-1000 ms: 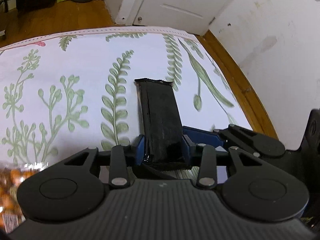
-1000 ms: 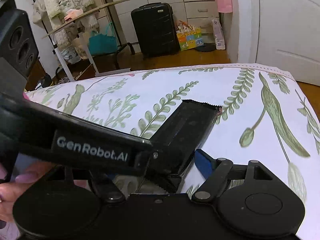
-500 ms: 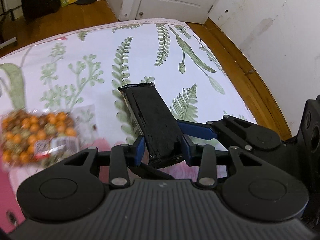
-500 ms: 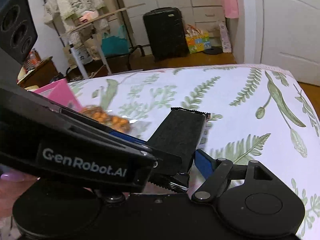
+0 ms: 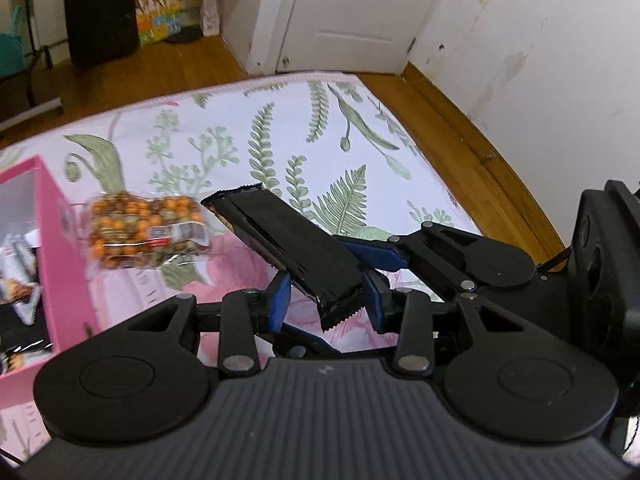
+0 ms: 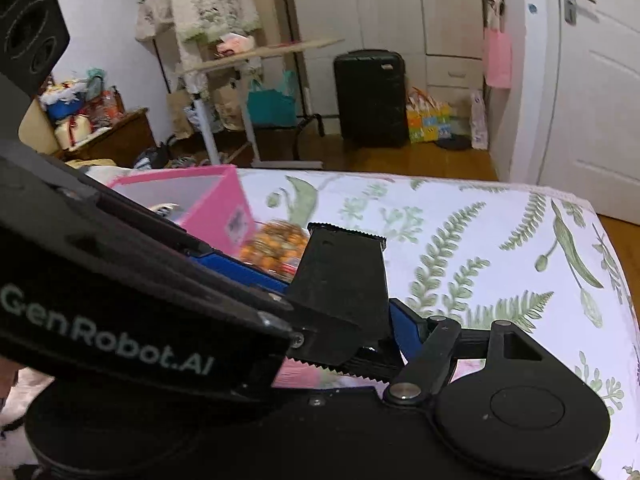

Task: Organize snacks
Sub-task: 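Carry the black bar into the pink box and open the left gripper, then grasp the coated peanut bag with the left gripper while the right gripper grasps it too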

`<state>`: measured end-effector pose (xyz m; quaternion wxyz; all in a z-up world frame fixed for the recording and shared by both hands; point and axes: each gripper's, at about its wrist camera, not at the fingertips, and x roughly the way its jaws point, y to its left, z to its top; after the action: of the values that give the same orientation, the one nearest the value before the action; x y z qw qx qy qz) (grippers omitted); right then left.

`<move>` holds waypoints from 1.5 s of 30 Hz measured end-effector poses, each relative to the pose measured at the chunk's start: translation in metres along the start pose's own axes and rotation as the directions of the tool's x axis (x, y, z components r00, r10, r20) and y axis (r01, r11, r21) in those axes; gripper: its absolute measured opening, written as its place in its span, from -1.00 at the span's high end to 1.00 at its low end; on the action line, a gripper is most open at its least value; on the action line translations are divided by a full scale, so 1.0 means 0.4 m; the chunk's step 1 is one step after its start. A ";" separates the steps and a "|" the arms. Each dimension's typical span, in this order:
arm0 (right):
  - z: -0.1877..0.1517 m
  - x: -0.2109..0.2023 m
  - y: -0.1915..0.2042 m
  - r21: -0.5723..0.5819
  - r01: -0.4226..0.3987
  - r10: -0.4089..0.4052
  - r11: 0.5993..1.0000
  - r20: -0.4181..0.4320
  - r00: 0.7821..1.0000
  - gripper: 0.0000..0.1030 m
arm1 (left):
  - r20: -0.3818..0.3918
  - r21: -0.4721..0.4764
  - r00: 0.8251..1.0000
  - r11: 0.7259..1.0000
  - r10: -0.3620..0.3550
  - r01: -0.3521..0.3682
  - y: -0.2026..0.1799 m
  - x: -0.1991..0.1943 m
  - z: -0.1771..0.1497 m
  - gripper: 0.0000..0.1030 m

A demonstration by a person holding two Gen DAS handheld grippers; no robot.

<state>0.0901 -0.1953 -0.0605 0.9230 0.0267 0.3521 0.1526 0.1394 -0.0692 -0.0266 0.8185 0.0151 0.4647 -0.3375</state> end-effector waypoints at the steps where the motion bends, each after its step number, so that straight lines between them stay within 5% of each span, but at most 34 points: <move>1: 0.004 -0.008 0.016 -0.008 -0.008 0.008 1.000 0.002 1.000 -0.51 | 0.013 0.003 1.000 1.000 0.005 -0.005 -0.001 -0.020 -0.007 0.27; 11: 0.062 -0.002 0.186 -0.110 -0.126 0.129 0.986 0.022 0.991 -0.45 | 0.133 -0.034 0.982 0.991 0.134 -0.131 0.062 -0.218 -0.061 0.27; 22: 0.136 0.151 0.347 -0.203 -0.265 0.274 0.943 0.018 0.962 -0.45 | 0.197 -0.153 0.942 0.957 0.273 -0.245 0.284 -0.317 -0.097 0.27; 30: 0.154 0.273 0.365 -0.163 -0.318 0.324 0.934 0.017 0.946 -0.42 | 0.209 -0.199 0.933 0.947 0.292 -0.252 0.415 -0.272 -0.095 0.27; 35: 0.142 0.322 0.362 -0.142 -0.320 0.321 0.937 -0.010 0.947 -0.45 | 0.163 -0.292 0.932 0.918 0.324 -0.268 0.488 -0.244 -0.114 0.18; 45: 0.110 0.192 0.251 -0.100 -0.294 0.295 0.951 0.005 0.955 -0.49 | 0.210 -0.348 0.918 0.903 0.336 -0.251 0.485 -0.325 -0.159 0.10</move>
<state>0.1469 -0.0740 -0.0611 0.8936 0.0351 0.3271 0.3053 0.1572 0.1719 -0.0186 0.9067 -0.0901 0.3909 -0.1300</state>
